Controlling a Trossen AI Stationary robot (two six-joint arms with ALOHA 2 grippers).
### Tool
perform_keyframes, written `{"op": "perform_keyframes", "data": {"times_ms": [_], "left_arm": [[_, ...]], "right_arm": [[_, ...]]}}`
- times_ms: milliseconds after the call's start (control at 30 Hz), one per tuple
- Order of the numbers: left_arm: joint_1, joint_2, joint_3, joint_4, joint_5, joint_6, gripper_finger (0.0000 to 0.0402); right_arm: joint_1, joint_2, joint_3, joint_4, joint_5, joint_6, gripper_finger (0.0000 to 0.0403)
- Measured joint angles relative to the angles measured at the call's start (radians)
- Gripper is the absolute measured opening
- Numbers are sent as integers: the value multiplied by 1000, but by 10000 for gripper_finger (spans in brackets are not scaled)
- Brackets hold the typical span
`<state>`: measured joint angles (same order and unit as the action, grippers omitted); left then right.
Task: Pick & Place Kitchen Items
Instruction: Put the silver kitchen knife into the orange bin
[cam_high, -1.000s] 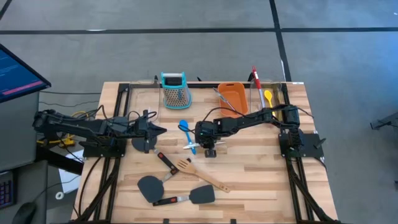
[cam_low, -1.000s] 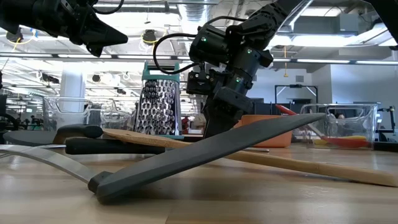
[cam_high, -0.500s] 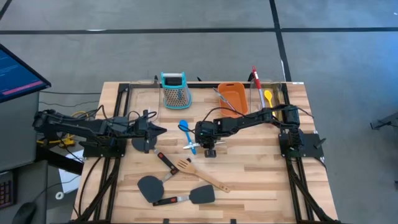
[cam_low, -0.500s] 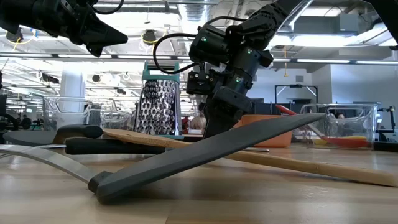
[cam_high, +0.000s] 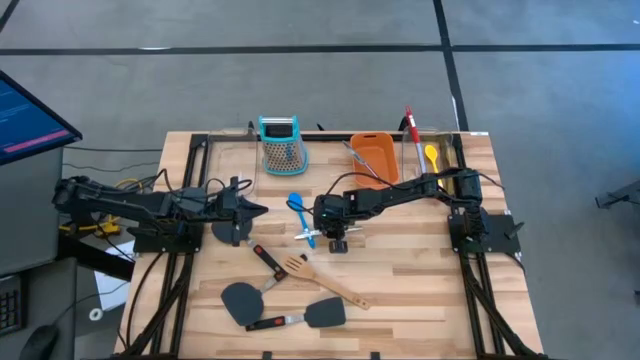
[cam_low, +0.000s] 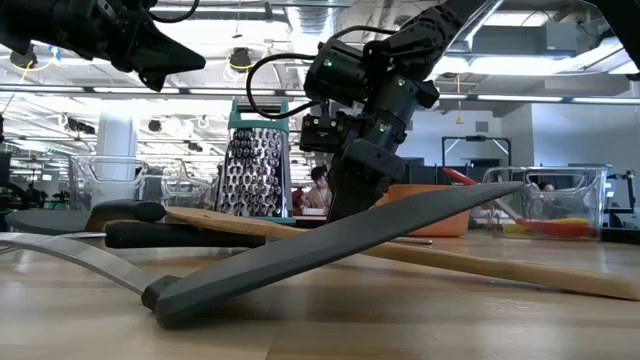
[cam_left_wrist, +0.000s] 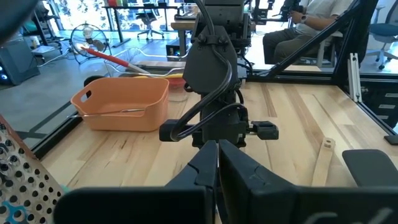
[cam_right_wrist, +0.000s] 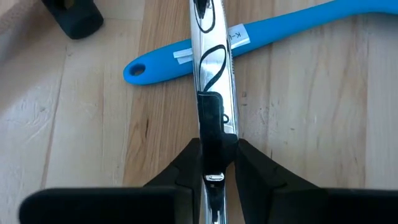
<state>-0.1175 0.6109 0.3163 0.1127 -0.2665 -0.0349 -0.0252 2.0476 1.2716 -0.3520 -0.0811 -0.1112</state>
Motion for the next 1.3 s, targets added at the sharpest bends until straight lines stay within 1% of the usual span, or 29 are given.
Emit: {"op": "perform_keyframes", "data": {"times_ms": [233,367,433,533,867,933,1133,1300], "left_arm": [[0,0,0,0,0,0,2],[0,0,0,-1,-1,0,2],[0,0,0,-1,-1,0,2],[0,0,0,-8,-2,0,2],[0,34,0,-9,-4,0,2],[0,42,-1,-6,-4,0,2],[0,52,-1,-5,-3,0,2],[0,51,-1,-6,-3,0,2]], "right_arm": [[0,-12,-3,14,-8,-2,60],[1,-49,-3,18,-32,-23,60],[0,-83,-6,-9,-48,-27,60],[-3,-118,-1,27,-84,-30,60],[-42,-321,-2,8,-76,-56,60],[-56,-367,-1,11,-59,-56,60],[-111,-494,-1,8,38,-70,60],[-161,-566,-1,9,114,-82,60]]}}
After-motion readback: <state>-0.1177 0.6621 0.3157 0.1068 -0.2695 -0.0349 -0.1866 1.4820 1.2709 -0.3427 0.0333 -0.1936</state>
